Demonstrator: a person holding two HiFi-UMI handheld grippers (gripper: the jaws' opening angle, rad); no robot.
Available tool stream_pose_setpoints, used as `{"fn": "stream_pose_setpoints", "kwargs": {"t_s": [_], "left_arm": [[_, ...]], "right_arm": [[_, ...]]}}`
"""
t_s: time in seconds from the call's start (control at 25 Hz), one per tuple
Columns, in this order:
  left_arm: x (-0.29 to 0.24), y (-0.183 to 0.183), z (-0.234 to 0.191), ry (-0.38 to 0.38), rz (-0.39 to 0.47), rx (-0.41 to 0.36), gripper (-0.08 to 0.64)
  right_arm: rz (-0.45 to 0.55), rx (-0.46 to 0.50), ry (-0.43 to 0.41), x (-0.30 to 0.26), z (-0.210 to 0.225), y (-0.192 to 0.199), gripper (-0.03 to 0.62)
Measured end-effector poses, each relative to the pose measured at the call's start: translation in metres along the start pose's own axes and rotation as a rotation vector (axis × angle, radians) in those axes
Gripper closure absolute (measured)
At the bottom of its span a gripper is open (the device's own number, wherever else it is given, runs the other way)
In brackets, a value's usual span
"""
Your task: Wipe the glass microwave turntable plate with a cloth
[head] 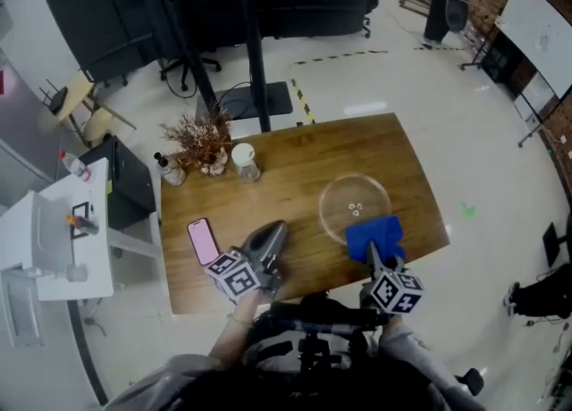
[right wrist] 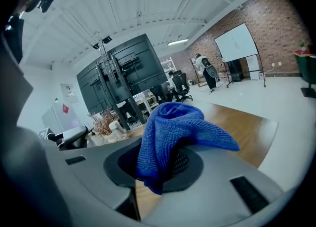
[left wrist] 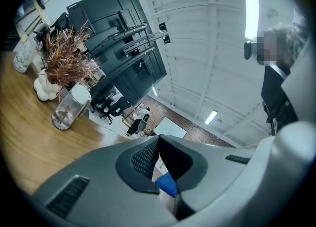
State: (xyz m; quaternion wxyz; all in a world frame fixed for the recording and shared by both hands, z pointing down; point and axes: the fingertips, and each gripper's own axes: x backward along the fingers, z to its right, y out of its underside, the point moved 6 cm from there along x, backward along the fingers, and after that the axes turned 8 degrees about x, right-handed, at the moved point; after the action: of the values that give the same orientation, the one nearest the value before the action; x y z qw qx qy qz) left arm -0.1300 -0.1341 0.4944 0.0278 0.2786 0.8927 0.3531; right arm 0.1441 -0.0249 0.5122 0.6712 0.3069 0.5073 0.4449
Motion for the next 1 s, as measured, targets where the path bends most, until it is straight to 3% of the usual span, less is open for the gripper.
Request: {"fn": "stream_pose_setpoints", "kwargs": {"t_s": [0.32, 0.6, 0.76, 1.0], "left_arm": [[-0.032, -0.005, -0.010, -0.097, 0.065, -0.026, 0.561], [-0.036, -0.007, -0.018, -0.186, 0.103, -0.032, 0.561], [-0.032, -0.008, -0.023, -0.223, 0.115, -0.032, 0.561], [-0.042, -0.006, -0.028, -0.212, 0.100, -0.031, 0.561]], "right_arm": [[-0.060, 0.085, -0.103, -0.121, 0.045, -0.056, 0.514], [-0.234, 0.170, -0.154, -0.223, 0.049, -0.052, 0.514], [-0.294, 0.125, -0.199, -0.232, 0.037, -0.033, 0.514], [-0.361, 0.090, -0.264, -0.198, 0.026, 0.001, 0.512]]}}
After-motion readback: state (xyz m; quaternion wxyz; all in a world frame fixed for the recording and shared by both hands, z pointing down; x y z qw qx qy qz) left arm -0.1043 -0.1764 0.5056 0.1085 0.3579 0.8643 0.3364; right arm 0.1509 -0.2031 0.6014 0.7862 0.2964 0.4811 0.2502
